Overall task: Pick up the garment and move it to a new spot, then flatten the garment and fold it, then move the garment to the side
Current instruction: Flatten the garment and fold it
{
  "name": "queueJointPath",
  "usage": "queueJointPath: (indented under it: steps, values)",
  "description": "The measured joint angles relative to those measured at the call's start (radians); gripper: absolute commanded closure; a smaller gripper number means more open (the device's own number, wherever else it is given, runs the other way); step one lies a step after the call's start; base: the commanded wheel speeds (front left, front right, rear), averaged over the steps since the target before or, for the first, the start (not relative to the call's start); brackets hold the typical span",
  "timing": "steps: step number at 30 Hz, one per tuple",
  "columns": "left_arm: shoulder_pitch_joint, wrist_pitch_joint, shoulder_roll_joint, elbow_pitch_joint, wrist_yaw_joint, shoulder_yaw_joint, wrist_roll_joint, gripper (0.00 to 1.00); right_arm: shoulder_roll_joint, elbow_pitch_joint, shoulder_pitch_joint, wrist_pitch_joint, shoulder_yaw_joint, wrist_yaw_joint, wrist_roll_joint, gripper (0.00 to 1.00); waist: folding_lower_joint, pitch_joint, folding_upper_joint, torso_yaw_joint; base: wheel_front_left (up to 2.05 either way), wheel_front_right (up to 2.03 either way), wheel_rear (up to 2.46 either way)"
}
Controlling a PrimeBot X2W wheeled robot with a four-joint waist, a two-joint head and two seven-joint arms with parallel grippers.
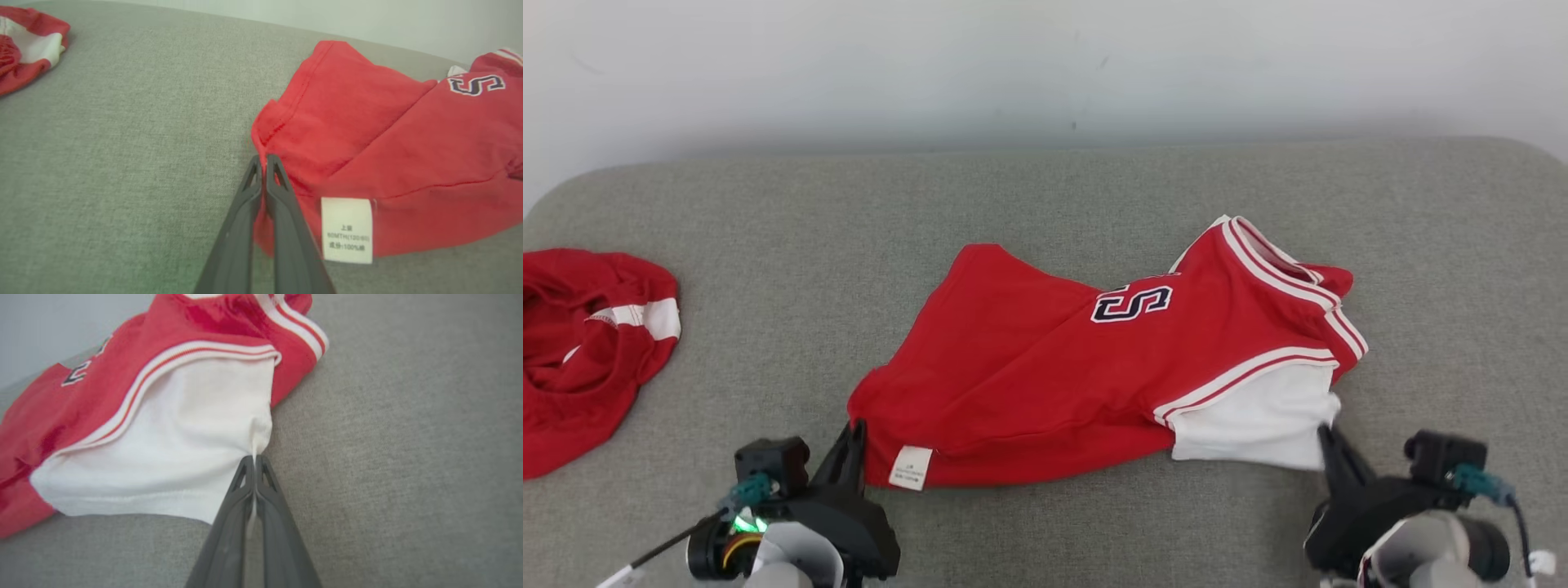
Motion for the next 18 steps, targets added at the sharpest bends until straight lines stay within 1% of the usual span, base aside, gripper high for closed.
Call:
queueJointPath:
  steps: [3, 7, 9, 13, 15, 16, 17, 18]
  values:
    - [-0.016, 0.019, -0.002, -0.059, -0.008, 0.001, -0.06, 1.0, 0.0, -0.12, -0.011, 0.021, -0.007, 0.0, 0.014, 1.0, 0.0, -0.008, 0.0, -0.008, 0.0, 0.0, 0.0]
    - [-0.06, 0.088, 0.0, -0.154, -0.013, -0.021, -0.169, 1.0, 0.0, -0.28, -0.067, 0.073, 0.006, 0.0, -0.008, 1.0, 0.0, -0.009, 0.0, -0.017, 0.0, 0.0, 0.0]
    - [-0.095, 0.12, 0.012, -0.208, -0.014, -0.04, -0.231, 1.0, 0.0, -0.336, -0.1, 0.108, 0.01, 0.0, -0.007, 1.0, 0.0, -0.005, 0.0, -0.02, 0.0, 0.0, 0.0]
    - [-0.166, 0.178, 0.042, -0.296, -0.014, -0.042, -0.365, 1.0, -0.002, -0.403, -0.184, 0.176, 0.026, 0.0, 0.025, 1.0, 0.0, 0.006, 0.0, -0.028, 0.0, 0.0, 0.0]
    - [-0.204, 0.206, 0.048, -0.327, -0.014, -0.028, -0.439, 1.0, -0.022, -0.422, -0.235, 0.205, 0.049, 0.0, 0.016, 1.0, 0.0, 0.014, 0.0, -0.031, 0.0, 0.0, 0.0]
    - [-0.223, 0.219, 0.048, -0.337, -0.014, -0.016, -0.479, 1.0, -0.024, -0.424, -0.263, 0.219, 0.049, 0.0, 0.039, 1.0, 0.0001, 0.019, 0.0, -0.034, 0.0, 0.0, 0.0]
    - [-0.243, 0.235, 0.052, -0.343, -0.014, -0.006, -0.508, 1.0, -0.028, -0.423, -0.291, 0.235, 0.055, 0.0, 0.053, 1.0, 0.0, 0.024, 0.0, -0.036, 0.0, 0.0, 0.0]
    - [-0.265, 0.249, 0.065, -0.35, -0.014, -0.006, -0.512, 1.0, -0.033, -0.418, -0.323, 0.252, 0.062, 0.0, 0.071, 1.0, 0.0, 0.031, -0.0001, -0.039, 0.0, 0.0, 0.0]
